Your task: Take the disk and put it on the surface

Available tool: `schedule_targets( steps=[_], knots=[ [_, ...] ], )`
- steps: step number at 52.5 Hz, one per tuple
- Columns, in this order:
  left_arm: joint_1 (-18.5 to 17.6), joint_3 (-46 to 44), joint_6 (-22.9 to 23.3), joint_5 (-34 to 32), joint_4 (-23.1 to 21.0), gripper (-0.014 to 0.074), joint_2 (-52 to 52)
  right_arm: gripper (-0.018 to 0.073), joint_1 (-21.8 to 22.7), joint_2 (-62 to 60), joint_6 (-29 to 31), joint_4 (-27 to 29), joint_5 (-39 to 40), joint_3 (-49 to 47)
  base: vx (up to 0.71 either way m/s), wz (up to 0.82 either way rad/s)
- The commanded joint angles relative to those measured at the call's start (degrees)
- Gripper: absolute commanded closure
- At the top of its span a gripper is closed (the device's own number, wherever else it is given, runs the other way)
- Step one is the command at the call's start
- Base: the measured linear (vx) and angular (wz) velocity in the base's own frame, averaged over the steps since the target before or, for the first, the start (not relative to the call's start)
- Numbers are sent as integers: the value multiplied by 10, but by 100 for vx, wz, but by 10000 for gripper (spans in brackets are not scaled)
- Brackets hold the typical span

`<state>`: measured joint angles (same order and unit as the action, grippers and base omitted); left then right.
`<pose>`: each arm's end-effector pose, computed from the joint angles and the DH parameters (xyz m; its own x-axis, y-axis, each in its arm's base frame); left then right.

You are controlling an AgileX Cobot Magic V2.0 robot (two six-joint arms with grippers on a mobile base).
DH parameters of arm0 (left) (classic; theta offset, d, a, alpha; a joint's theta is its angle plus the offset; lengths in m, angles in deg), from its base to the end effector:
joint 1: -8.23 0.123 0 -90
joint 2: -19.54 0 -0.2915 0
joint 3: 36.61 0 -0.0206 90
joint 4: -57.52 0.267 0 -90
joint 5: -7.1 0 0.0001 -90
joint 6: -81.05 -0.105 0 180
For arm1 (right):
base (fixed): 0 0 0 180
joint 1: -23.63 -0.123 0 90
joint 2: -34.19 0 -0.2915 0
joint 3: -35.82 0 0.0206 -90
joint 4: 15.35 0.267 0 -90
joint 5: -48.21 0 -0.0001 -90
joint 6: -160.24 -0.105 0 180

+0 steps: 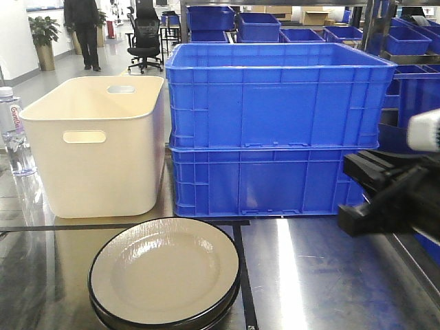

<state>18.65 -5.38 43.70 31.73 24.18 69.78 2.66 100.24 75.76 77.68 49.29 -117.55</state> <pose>0.1758 0.0078 0.3850 -0.2054 0.0738 -0.9759 0.0675 0.9958 0.0611 0.2380 0.0892 0.3925 -0.0298 -0.0579 -0.9979 -0.3419 0.9387 -0.0443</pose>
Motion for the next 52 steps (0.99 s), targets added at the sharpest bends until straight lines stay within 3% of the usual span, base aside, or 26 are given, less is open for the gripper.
schedule_targets(
  steps=[1, 4, 7, 15, 28, 52],
  knots=[
    [-8, 26, -123, -19, -103, 601, -96, 571, 2, -41, 4, -3, 7, 17, 0, 0],
    [-8, 49, -153, -7, -115, 601, -152, 571, 2, -55, 4, -3, 15, 35, 0, 0],
    [-8, 71, -152, 1, -118, 600, -202, 571, 2, -67, 4, -3, 21, 50, 0, 0],
    [-8, 130, -91, 28, -122, 598, -286, 571, 2, -88, 3, -3, 21, 81, 0, 0],
    [-8, 187, 0, 32, -123, 598, -292, 571, 1, -88, 3, 6, 21, 102, 0, 0],
    [-8, 194, 2, 33, -122, 598, -292, 569, 1, -88, 3, 6, 21, 102, 0, 0]
  ],
)
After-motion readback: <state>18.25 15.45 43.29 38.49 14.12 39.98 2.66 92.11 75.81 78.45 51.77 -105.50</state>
